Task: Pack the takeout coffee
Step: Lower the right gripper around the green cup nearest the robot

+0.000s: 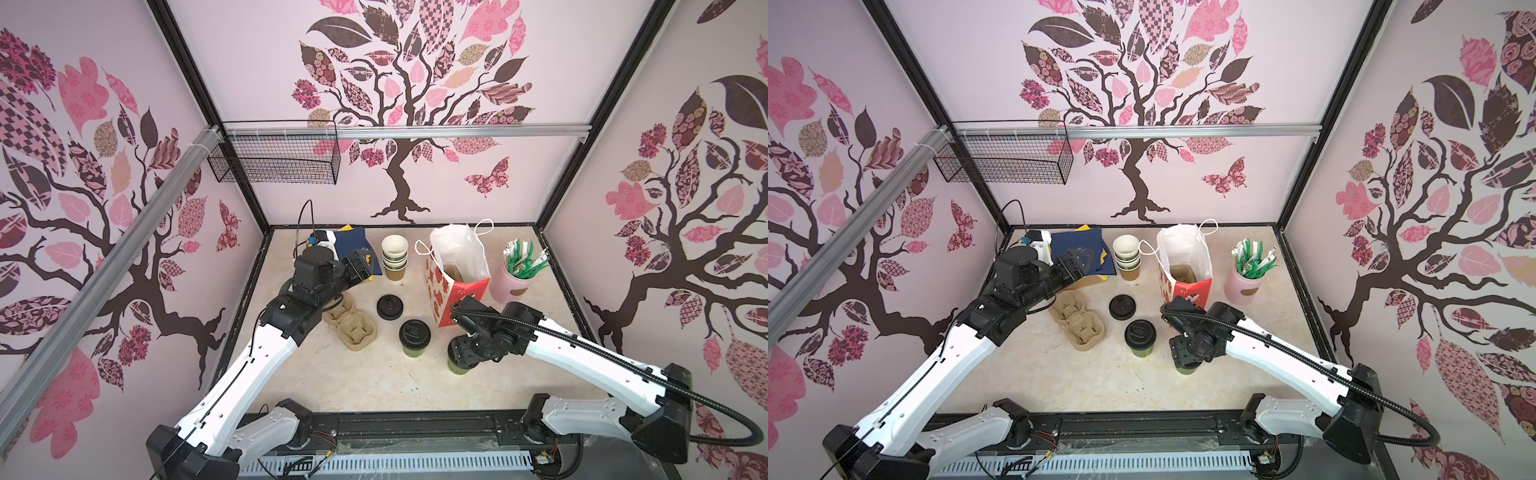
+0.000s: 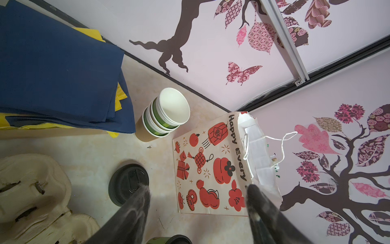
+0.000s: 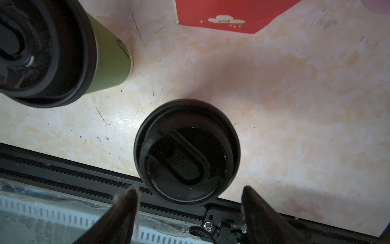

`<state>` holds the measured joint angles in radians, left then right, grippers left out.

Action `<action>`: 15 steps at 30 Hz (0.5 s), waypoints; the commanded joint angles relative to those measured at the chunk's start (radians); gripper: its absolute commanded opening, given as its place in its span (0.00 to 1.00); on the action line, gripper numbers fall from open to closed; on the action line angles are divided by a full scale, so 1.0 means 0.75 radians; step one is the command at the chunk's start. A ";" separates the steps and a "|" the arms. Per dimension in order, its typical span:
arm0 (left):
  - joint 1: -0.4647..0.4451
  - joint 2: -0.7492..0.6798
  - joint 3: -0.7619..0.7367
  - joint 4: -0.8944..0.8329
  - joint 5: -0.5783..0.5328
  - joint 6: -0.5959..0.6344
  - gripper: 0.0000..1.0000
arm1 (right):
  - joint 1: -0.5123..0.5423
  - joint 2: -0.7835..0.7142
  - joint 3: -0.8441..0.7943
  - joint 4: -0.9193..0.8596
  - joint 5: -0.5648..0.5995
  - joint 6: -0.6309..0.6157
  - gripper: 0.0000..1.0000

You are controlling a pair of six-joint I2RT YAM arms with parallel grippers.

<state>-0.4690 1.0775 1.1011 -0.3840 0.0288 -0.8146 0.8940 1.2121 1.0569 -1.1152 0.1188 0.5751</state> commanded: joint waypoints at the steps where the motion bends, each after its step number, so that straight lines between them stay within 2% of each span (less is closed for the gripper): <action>1: 0.006 0.001 0.030 0.009 0.001 0.019 0.75 | 0.011 0.033 0.022 -0.029 0.046 0.039 0.81; 15: 0.006 0.001 0.034 -0.001 0.003 0.029 0.75 | 0.013 0.092 0.000 0.041 0.062 0.037 0.82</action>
<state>-0.4690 1.0779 1.1023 -0.3840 0.0296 -0.8108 0.8959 1.2583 1.0569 -1.0721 0.1387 0.5644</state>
